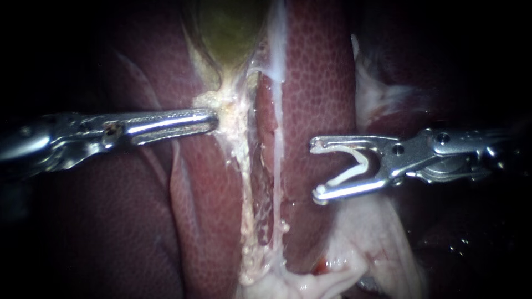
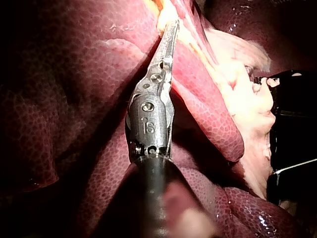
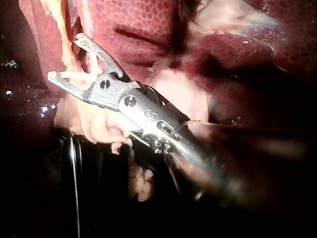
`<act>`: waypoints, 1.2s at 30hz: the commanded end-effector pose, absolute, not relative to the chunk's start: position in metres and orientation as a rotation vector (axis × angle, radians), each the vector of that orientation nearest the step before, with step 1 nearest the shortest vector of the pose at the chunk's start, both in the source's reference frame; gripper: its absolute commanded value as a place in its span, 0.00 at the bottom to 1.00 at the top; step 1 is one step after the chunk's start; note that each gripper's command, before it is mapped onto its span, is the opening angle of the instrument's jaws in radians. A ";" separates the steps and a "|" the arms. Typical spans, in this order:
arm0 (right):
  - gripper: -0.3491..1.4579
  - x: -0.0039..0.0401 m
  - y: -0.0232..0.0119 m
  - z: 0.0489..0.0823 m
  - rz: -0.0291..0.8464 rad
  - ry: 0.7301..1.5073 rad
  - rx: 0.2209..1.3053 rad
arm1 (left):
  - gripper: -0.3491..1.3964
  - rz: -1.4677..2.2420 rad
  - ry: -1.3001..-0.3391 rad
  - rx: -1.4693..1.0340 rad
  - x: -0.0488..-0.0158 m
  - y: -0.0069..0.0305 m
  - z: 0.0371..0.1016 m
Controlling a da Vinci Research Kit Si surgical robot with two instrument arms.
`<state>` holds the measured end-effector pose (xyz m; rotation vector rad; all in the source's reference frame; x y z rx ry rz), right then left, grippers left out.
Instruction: Grabbing gallbladder
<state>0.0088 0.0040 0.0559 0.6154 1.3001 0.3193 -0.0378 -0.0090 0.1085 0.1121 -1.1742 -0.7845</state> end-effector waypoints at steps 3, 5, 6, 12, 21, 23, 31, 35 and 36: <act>0.51 0.0088 0.0040 0.0559 0.319 1.300 0.615 | 0.00 -0.786 -1.174 0.111 -0.0378 -0.0090 0.1085; 0.51 0.0088 0.0040 0.0559 0.319 1.300 0.615 | 0.00 -0.786 -1.174 0.111 -0.0378 -0.0090 0.1085; 0.51 0.0088 0.0040 0.0559 0.319 1.300 0.615 | 0.00 -0.787 -1.174 0.110 -0.0378 -0.0090 0.1085; 0.51 0.0088 0.0040 0.0559 0.319 1.300 0.615 | 0.00 -0.787 -1.173 0.110 -0.0375 -0.0091 0.1084; 0.51 0.0087 0.0040 0.0559 0.324 1.299 0.619 | 0.24 -0.786 -1.173 0.111 -0.0362 -0.0098 0.1072; 0.51 0.0087 0.0040 0.0559 0.324 1.299 0.619 | 0.29 -0.786 -1.173 0.113 -0.0357 -0.0099 0.1070; 0.51 0.0087 0.0040 0.0559 0.324 1.299 0.619 | 0.39 -0.795 -1.169 0.123 -0.0344 -0.0096 0.1057; 0.51 0.0087 0.0040 0.0559 0.324 1.299 0.619 | 0.48 -0.779 -1.170 0.110 -0.0344 -0.0093 0.1049; 0.51 0.0087 0.0040 0.0559 0.324 1.299 0.619 | 0.49 -0.776 -1.175 0.106 -0.0344 -0.0092 0.1047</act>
